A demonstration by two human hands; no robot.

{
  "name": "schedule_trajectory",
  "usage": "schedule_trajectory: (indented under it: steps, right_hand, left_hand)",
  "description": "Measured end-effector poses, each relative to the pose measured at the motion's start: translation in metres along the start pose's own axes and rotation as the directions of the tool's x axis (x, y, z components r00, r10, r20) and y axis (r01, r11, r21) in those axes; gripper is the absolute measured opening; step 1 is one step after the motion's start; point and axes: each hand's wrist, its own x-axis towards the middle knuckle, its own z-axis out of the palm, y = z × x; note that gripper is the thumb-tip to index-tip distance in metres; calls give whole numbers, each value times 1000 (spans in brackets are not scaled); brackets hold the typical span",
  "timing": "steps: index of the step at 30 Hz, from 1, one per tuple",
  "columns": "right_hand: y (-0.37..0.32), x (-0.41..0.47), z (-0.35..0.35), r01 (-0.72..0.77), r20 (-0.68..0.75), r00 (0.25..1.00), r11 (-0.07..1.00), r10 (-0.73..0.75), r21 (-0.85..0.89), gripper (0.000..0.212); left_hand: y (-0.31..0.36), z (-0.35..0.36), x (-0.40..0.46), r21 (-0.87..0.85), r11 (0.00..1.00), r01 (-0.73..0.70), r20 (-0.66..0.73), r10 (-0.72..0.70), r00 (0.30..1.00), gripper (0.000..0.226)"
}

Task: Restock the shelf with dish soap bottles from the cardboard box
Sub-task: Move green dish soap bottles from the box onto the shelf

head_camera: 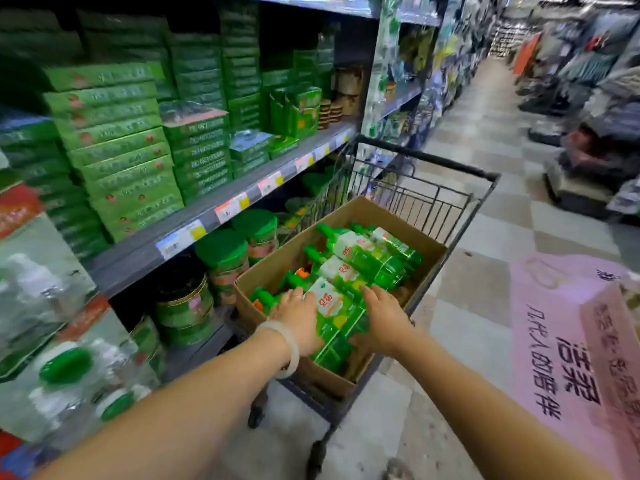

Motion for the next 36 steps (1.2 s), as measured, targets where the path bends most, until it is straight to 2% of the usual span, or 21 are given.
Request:
schedule_trajectory:
  steps: [4,7,11,14,17,20,23,24,25,27,29,31,33,36]
  right_hand:
    - [41,82,1,80,77,994,997,-80,-4,101]
    - [81,154,-15,105,135,985,994,-104,0,100]
    - [138,238,-37,129,218,967,991,-130,22,98]
    - [174,295,-49,118,267,955,991,-130,63,95]
    - [198,336,-47,80,340,931,983,-133,164,92]
    - [207,362,-30,44,455,873,959,-172,279,83]
    - [220,399,2,82,477,855,962,-203,261,119]
    - [221,407,5,82,490,849,965,-199,249,122]
    - [217,411,0,91,509,836,967,-204,239,112]
    - [209,416,-10,114,522,825,969,-216,221,73]
    - [205,420,-11,136,530,813,964,-240,227,53]
    - [201,416,-10,120,547,802,961,-241,248,45]
    - [201,409,-6,38,571,788,944,-229,327,45]
    - [199,395,-11,-58,567,792,895,-229,443,46]
  left_hand:
    - [12,18,75,-120,990,73,43,-68,997,88]
    - [28,20,139,-199,966,164,68,-153,986,80]
    - [49,21,211,-248,911,331,187,-290,939,89]
    - [64,18,259,-327,847,419,223,-362,905,85]
    - [77,27,294,-526,696,488,288,-394,873,85]
    - [87,42,317,-716,441,542,351,-443,825,82]
    - [86,55,336,-801,177,572,408,-538,738,89]
    - [86,58,340,-812,110,573,430,-552,715,87]
    - [87,58,343,-816,63,575,445,-568,692,85]
    - [89,58,346,-808,-11,590,478,-598,644,79]
    - [90,60,349,-795,-77,602,513,-616,598,72]
    - [90,60,351,-784,-127,608,540,-624,565,69]
    - [90,60,350,-783,-156,602,548,-631,549,70]
    - [91,60,348,-800,-167,576,536,-629,563,71]
